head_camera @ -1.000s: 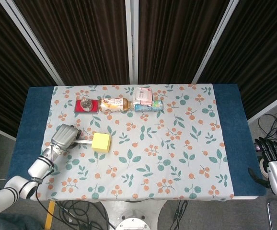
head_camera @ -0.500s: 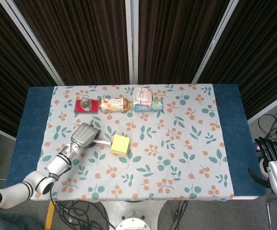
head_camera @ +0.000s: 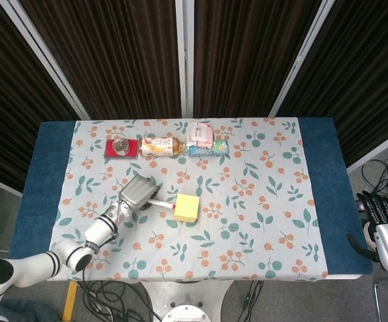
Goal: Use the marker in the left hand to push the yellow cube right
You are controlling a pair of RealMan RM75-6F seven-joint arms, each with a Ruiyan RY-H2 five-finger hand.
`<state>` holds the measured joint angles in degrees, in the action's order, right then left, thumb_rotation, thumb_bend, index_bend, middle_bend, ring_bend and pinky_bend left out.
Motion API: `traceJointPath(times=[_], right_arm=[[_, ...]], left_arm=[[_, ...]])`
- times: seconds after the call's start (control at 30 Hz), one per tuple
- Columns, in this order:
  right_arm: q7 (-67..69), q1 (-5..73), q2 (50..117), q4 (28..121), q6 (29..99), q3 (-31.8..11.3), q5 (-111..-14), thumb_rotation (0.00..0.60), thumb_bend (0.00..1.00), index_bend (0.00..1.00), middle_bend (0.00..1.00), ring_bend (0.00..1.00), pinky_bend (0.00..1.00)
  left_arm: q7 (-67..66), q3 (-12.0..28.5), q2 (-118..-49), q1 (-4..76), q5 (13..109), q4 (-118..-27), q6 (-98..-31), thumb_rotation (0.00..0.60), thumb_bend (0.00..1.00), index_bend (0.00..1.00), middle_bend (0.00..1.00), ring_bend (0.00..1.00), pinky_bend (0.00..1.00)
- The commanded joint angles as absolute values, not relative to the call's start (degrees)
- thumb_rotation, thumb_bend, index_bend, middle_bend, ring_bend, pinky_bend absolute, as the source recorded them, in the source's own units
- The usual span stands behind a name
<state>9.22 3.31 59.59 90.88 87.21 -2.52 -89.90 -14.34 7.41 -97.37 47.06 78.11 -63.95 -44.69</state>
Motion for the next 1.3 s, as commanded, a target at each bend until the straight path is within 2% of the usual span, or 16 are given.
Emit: traceJointPath(times=[0.03,0.7,1.13,1.23,1.3], right_arm=[[9.31,3.17,59.58,90.77,87.35,-2.42,-89.95,0.600,0.20,0.00,0.06,0.00,0.00],[9.71,3.36,59.40,90.67,87.11,-2.56,-89.82,0.600,0.20,0.00,0.06,0.00,0.00],[9.78,3.40,59.50,90.79,87.57,-2.44,-90.63,0.600,0.20,0.00,0.06,0.00,0.00],[9.73,3.32,59.65,90.75,87.90,-2.29,-91.07,0.600,0.20,0.00,0.06,0.00,0.00],[9.75,3.36,59.78,90.71,88.00,-2.25,-91.33,0.600,0.20,0.00,0.06,0.00,0.00]], left_arm=[[-16.27,8.04,-98.21,48.01,76.62,-64.71,-43.84,0.600,0.46,0.70,0.73,0.52,0.63],[-22.21,10.24,-103.05,52.28,69.38,-66.11,-42.17,0.600,0.46,0.70,0.73,0.52,0.64],[-23.75,6.18,-97.13,47.32,67.76,-68.04,-46.26,0.600,0.46,0.67,0.71,0.52,0.63],[-24.04,5.42,-95.69,46.01,66.57,-68.32,-46.55,0.600,0.46,0.65,0.69,0.52,0.62],[-23.90,5.20,-94.81,45.39,65.41,-68.76,-46.16,0.600,0.46,0.59,0.65,0.50,0.57]])
